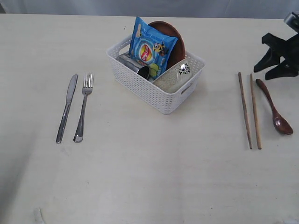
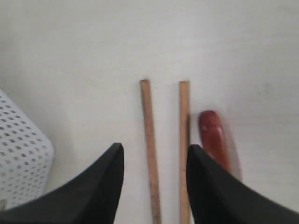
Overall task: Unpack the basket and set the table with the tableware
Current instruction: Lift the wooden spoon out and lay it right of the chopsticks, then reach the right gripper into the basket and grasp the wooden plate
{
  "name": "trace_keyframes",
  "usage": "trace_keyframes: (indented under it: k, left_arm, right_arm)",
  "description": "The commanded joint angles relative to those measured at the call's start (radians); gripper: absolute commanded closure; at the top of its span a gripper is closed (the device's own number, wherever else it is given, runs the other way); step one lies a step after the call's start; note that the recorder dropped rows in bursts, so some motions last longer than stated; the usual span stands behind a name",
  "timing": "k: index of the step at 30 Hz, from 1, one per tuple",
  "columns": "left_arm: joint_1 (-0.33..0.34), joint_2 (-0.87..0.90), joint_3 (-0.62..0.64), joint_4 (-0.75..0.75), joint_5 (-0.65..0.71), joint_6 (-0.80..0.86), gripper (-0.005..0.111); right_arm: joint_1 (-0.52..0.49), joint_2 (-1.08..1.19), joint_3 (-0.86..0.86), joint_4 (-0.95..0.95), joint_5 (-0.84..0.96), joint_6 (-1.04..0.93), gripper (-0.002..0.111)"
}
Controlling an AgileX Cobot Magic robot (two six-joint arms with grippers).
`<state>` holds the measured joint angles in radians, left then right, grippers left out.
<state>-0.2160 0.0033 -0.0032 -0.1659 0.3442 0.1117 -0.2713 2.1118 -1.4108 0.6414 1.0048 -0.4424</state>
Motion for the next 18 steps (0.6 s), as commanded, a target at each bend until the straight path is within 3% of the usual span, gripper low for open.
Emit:
trace_keyframes:
  k: [1, 4, 7, 13, 18]
  left_arm:
    - [-0.006, -0.003, 0.003, 0.002, -0.002, -0.001, 0.107]
    - [-0.006, -0.003, 0.003, 0.002, -0.002, -0.001, 0.107]
    - [-0.006, -0.003, 0.003, 0.002, -0.002, -0.003, 0.107]
    - [-0.006, -0.003, 0.003, 0.002, -0.002, -0.003, 0.107]
    - [-0.006, -0.003, 0.003, 0.002, -0.002, -0.003, 0.107]
  right_arm:
    - [-0.004, -0.062, -0.085, 0.174, 0.098, -0.05, 0.066]
    - [0.021, -0.115, -0.11, 0.326, 0.142, -0.108, 0.066]
    - [0.1, -0.168, -0.122, 0.322, 0.155, -0.104, 0.066]
    - [0.333, -0.217, -0.122, 0.16, 0.153, -0.077, 0.066]
    - [0.489, -0.223, -0.123, -0.042, 0.05, 0.027, 0.066]
